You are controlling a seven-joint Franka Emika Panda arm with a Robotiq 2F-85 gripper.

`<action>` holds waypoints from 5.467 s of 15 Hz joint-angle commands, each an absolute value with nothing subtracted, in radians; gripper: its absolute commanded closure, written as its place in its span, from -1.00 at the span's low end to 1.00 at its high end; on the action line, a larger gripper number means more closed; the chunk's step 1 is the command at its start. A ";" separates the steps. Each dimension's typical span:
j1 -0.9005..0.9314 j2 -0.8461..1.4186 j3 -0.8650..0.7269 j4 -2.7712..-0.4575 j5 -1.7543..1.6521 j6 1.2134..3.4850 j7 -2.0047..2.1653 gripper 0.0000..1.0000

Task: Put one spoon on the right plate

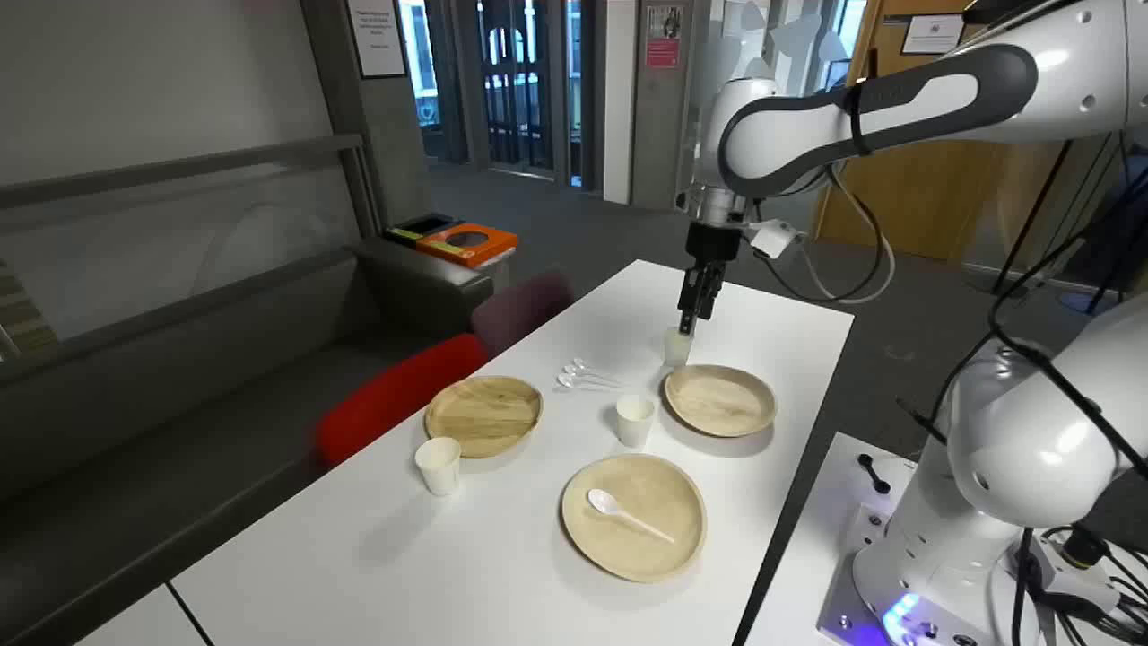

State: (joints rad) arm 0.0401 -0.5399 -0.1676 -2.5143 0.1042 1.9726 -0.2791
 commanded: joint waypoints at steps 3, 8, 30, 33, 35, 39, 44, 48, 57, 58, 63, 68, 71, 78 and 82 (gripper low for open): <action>0.028 -0.520 -0.147 -2.502 0.107 1.981 -0.294 -1.00; 0.038 -0.398 -0.116 -2.396 0.111 2.020 -0.263 -1.00; -0.003 -0.039 -0.070 -2.070 0.095 2.049 -0.162 -1.00; -0.022 0.048 -0.085 -1.976 0.113 2.023 -0.143 -1.00; -0.049 0.129 -0.100 -1.881 0.135 1.997 -0.137 -1.00; -0.110 0.306 -0.117 -1.674 0.157 1.948 -0.129 -1.00; -0.144 0.399 -0.112 -1.614 0.106 1.982 -0.105 -1.00; -0.147 0.439 -0.108 -1.592 0.102 1.984 -0.101 -1.00; -0.137 0.466 -0.109 -1.569 0.084 1.984 -0.084 -1.00; -0.132 0.489 -0.111 -1.558 0.072 1.986 -0.073 -1.00; -0.101 0.657 -0.128 -1.484 -0.050 2.035 -0.003 -1.00; -0.100 0.771 -0.119 -1.400 -0.196 2.029 -0.142 -1.00; -0.120 0.798 -0.097 -1.361 -0.204 2.028 -0.236 -1.00; -0.115 0.799 -0.100 -1.379 -0.194 2.047 -0.210 -1.00; -0.123 0.823 -0.097 -1.356 -0.179 2.034 -0.205 -1.00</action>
State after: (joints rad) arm -0.1069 0.8049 -0.1077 -1.3827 -0.1868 2.0502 -0.2101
